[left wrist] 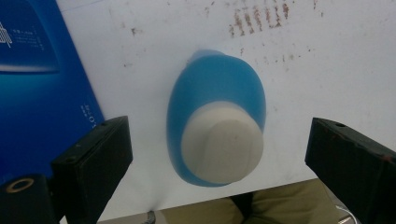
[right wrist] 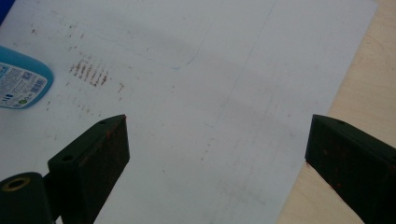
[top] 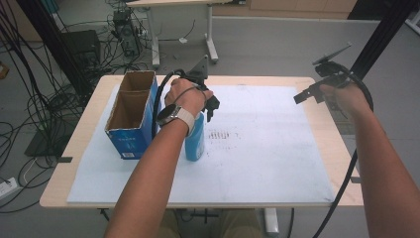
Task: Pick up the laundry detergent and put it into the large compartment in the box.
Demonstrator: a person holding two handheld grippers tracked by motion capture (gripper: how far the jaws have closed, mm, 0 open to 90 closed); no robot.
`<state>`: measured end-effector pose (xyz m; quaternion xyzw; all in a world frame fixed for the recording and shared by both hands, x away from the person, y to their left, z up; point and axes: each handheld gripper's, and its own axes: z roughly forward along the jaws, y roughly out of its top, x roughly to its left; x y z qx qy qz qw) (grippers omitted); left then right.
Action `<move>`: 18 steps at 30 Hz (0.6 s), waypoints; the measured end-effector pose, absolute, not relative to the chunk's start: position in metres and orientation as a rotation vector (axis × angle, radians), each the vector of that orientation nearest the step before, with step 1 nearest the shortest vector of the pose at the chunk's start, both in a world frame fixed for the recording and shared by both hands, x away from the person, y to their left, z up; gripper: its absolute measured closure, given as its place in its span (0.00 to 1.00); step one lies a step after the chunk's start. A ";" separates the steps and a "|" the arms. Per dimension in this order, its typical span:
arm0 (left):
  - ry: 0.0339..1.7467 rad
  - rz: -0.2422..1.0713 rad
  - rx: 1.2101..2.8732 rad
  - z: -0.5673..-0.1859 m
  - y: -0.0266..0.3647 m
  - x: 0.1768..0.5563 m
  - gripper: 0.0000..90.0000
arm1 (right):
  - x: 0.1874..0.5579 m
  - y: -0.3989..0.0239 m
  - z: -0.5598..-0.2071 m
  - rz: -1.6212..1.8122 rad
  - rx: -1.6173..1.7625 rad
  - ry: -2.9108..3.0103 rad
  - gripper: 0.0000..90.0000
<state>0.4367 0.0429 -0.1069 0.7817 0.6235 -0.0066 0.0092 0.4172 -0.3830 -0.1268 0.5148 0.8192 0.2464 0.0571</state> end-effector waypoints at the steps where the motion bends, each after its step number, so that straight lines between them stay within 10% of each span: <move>1: 1.947 -0.025 2.446 -0.108 0.042 0.438 0.09 | 0.417 -0.383 -0.127 0.746 1.561 2.484 0.07; 18: 1.946 -0.054 2.468 -0.128 0.040 0.443 0.08 | 0.415 -0.386 -0.132 0.758 1.559 2.488 0.07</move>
